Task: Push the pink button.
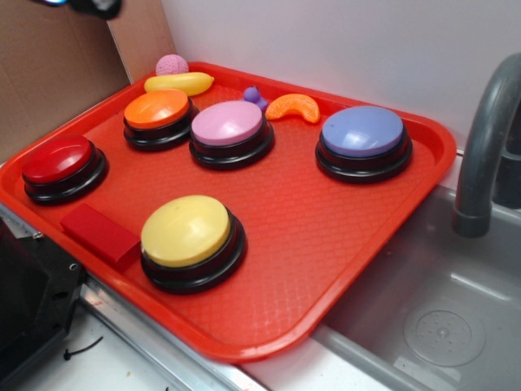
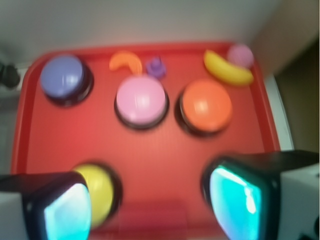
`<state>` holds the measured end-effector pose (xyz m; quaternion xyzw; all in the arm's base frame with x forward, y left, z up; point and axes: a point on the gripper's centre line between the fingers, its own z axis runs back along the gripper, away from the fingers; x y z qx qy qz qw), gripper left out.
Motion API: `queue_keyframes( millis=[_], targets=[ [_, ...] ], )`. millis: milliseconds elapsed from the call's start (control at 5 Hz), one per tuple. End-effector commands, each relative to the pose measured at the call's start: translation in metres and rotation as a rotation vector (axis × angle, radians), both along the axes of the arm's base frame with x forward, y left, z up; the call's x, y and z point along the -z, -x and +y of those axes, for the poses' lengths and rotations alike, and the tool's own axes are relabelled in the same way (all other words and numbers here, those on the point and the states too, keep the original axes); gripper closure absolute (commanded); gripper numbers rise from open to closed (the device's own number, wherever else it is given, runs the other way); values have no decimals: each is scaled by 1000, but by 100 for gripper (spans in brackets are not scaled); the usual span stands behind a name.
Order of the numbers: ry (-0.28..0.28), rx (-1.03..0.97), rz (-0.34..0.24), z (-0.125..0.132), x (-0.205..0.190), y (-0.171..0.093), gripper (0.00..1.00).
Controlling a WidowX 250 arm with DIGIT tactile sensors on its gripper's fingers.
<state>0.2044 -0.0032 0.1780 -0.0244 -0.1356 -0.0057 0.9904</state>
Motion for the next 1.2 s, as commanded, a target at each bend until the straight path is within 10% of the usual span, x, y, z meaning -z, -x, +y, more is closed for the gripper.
queue_keyframes(
  millis=[0, 1000],
  targets=[
    [15, 82, 5, -11, 51, -57, 0],
    [-56, 86, 99, -6, 124, -85, 0]
  ],
)
